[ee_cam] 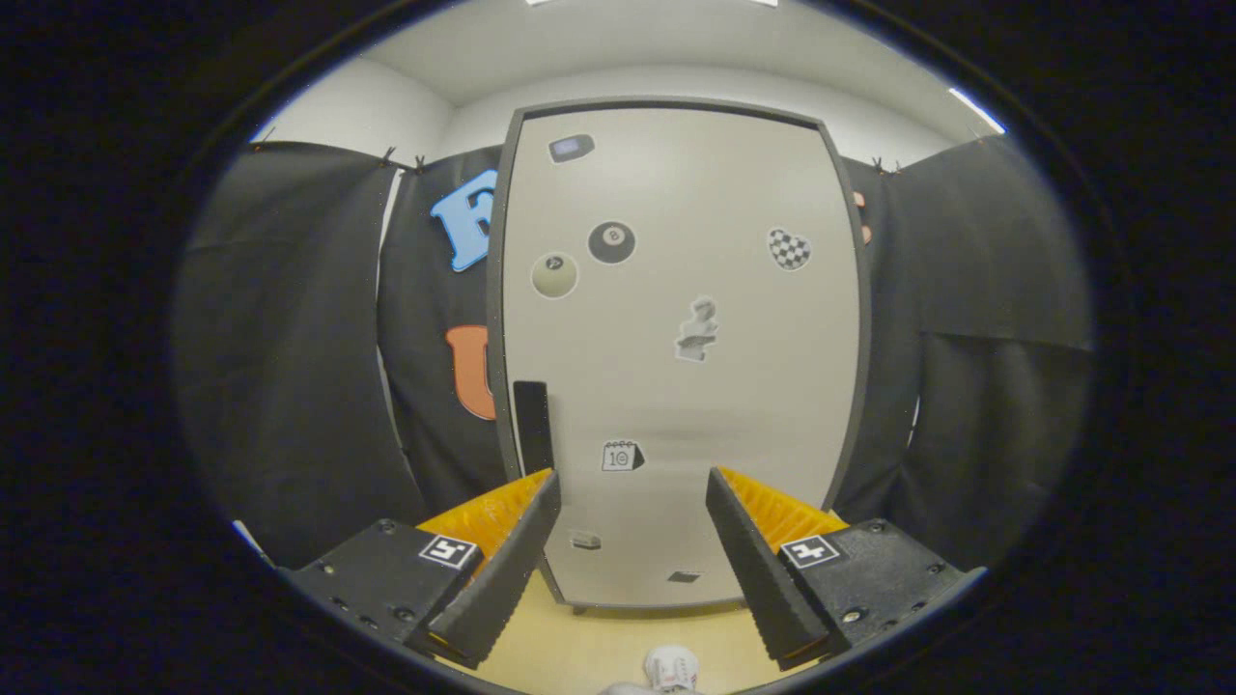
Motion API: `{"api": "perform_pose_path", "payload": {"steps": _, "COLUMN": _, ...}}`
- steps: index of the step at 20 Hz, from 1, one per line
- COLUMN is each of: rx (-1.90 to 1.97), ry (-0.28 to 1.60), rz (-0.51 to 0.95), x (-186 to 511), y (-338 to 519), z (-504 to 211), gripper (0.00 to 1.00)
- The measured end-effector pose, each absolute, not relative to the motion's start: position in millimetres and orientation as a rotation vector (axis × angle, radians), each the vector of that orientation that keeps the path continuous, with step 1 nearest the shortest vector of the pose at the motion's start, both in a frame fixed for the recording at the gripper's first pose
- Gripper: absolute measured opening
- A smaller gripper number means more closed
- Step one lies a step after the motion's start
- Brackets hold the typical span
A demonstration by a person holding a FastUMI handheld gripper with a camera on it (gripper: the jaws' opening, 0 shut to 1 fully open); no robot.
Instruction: Open the shoe cabinet door, grab the shoes and put them into the shoe cabinet, then close the shoe cabinet door.
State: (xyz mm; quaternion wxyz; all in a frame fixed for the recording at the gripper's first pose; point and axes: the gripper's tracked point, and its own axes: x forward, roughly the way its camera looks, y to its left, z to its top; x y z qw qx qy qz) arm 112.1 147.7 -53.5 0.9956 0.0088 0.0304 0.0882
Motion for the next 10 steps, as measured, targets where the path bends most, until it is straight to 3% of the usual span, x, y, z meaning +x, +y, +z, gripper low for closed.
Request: {"api": "perform_pose_path", "payload": {"steps": 10, "rx": 0.011, "ry": 0.11, "rz": 0.216, "x": 191.8, "y": 225.7, "z": -74.1, "gripper": 0.98}}
